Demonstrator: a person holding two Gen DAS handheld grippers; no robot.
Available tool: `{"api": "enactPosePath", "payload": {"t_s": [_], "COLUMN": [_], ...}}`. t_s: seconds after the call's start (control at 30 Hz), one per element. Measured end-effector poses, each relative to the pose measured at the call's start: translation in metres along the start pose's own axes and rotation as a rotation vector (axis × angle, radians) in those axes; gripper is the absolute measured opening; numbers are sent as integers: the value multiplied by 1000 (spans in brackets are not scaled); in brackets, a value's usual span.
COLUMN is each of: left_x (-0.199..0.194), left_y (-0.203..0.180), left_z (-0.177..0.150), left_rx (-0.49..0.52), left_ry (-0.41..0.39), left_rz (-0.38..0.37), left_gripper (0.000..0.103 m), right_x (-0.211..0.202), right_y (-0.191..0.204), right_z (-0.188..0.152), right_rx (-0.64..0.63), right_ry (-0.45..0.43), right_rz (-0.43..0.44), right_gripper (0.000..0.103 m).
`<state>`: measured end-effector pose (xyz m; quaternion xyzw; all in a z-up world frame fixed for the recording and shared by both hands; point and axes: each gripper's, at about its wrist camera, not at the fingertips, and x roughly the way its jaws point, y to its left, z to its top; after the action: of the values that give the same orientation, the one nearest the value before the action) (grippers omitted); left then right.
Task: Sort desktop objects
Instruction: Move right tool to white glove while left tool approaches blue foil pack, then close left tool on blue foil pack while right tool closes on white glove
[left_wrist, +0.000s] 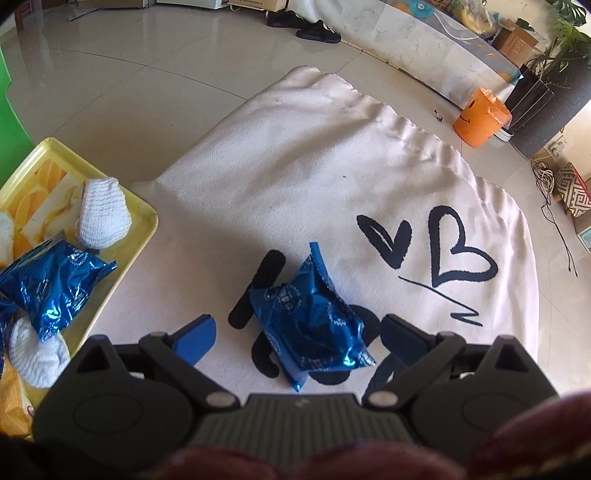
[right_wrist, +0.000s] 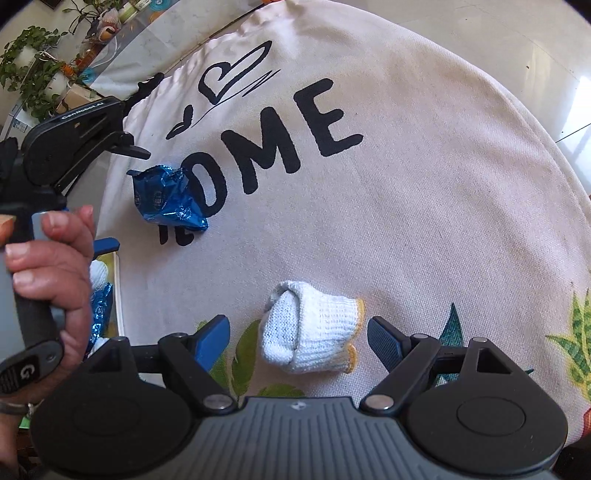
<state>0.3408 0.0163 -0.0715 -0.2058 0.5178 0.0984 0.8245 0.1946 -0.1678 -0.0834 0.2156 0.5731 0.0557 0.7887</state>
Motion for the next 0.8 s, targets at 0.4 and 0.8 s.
{"api": "enactPosePath", "payload": {"t_s": [0.4,0.8], "left_x": [50,39], "left_y": [0,24], "left_z": [-7,-34], "left_rx": [11,132], "left_ry": [54,86], "left_rz": [85,118], "left_gripper": [101,52], "right_x": [6,18], "right_y": [-4,-4], "right_z": [2,1], "right_rx": [40,33], "right_ry": [9,16], "right_rz": [8,-22], "right_gripper": [82,59]}}
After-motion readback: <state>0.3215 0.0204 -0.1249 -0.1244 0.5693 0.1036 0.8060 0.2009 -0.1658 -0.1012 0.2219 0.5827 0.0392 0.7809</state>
